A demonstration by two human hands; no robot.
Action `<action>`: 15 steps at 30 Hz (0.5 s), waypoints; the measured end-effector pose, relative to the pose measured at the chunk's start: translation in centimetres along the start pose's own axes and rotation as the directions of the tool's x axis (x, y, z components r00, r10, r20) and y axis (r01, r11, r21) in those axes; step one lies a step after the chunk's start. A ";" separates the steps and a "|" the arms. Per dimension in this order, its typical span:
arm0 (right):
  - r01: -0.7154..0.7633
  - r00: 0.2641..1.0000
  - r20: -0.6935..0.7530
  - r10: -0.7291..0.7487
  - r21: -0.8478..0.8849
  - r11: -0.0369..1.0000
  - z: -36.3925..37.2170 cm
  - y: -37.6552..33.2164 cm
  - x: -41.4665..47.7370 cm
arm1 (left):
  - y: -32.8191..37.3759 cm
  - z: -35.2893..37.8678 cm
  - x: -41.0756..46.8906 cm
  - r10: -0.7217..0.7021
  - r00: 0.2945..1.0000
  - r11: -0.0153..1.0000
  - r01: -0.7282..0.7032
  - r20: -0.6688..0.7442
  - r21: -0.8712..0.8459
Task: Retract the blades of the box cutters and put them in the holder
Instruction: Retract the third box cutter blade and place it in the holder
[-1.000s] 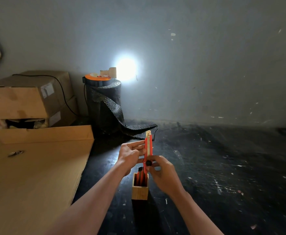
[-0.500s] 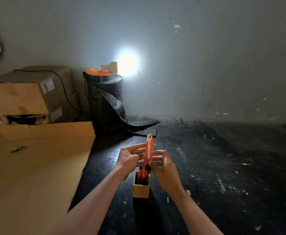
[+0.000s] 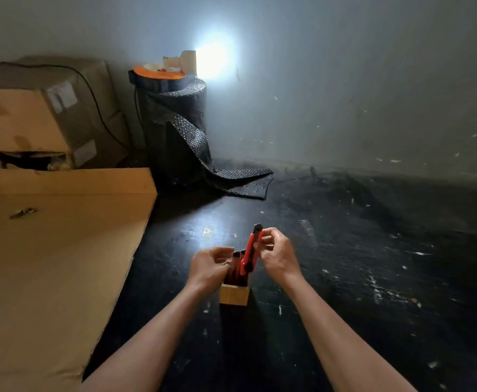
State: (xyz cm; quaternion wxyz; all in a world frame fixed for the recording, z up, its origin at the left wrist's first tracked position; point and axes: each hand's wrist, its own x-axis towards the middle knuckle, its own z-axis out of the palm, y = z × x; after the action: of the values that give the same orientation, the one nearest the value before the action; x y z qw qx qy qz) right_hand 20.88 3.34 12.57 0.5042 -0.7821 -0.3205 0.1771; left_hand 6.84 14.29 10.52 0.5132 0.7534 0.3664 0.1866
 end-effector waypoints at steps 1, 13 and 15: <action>-0.009 1.000 0.005 0.009 -0.020 1.000 0.3 0.4 0.2 | -0.7 0.2 0.1 -0.012 1.000 0.999 0.012 0.004 0.042; -0.124 0.978 0.138 0.158 -0.227 0.966 4.0 5.1 0.6 | -5.4 3.3 -0.1 -0.116 0.993 0.973 0.119 -0.025 0.198; -0.148 0.976 0.121 0.182 -0.248 0.957 4.3 5.4 0.4 | -5.7 3.4 -0.2 -0.128 0.991 0.975 0.132 -0.035 0.181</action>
State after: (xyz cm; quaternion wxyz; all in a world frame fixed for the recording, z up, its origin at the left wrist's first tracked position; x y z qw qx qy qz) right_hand 20.40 4.96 5.85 0.3662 -0.8461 -0.3081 0.2347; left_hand 6.93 13.16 3.98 0.4485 0.7696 0.4364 0.1267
